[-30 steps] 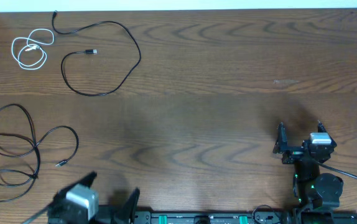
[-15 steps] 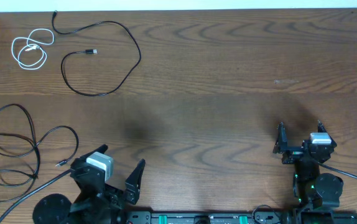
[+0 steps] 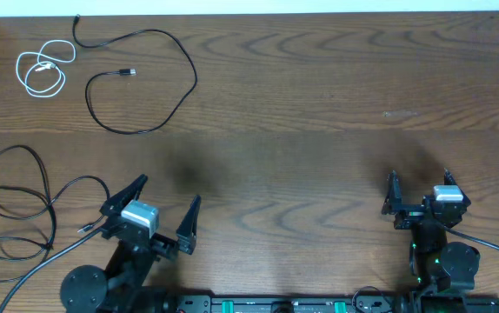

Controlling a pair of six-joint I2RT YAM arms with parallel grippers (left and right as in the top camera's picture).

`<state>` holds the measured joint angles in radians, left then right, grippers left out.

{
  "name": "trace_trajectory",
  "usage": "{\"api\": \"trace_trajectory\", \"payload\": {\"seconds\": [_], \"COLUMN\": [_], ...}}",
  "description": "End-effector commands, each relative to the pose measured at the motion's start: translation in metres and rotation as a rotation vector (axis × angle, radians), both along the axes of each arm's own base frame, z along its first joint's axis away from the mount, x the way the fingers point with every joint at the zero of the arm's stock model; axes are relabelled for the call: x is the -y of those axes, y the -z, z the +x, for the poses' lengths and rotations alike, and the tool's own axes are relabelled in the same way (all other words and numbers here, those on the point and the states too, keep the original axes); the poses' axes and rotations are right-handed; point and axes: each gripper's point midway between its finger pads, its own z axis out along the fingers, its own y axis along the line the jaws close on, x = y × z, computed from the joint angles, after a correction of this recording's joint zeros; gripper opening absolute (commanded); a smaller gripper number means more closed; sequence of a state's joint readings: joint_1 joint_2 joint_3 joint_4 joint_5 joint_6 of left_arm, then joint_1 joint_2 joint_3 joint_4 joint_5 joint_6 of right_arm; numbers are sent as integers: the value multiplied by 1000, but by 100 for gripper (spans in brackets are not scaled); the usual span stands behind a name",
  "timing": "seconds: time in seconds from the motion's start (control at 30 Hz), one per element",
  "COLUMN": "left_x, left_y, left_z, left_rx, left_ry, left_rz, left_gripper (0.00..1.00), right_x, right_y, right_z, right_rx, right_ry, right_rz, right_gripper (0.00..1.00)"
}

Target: Untangle cables

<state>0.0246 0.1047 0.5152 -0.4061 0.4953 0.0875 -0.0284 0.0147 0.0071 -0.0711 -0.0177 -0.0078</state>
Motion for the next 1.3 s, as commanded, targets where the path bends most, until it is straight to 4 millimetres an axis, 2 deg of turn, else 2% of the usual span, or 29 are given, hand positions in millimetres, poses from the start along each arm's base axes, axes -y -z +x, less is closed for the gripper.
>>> {"api": "trace_trajectory", "payload": {"seconds": [0.0, 0.4, 0.6, 1.07, 1.27], "left_x": [1, 0, -14, -39, -49], "left_y": [7, 36, 53, 70, 68], "left_z": [1, 19, 29, 48, 52], "left_rx": [42, 100, 62, 73, 101], "left_ry": [6, 4, -82, -234, -291], "left_rz": [16, 18, 6, -123, -165], "left_gripper": [98, 98, 98, 98, 98], "right_x": [0, 0, 0, 0, 0], "right_y": [0, 0, 0, 0, 0], "right_z": [0, 0, 0, 0, 0], "right_rx": [2, 2, 2, 2, 2], "right_ry": [4, 4, 4, 4, 4], "right_rz": [6, 6, 6, 6, 6], "right_gripper": [99, 99, 99, 99, 99]}}
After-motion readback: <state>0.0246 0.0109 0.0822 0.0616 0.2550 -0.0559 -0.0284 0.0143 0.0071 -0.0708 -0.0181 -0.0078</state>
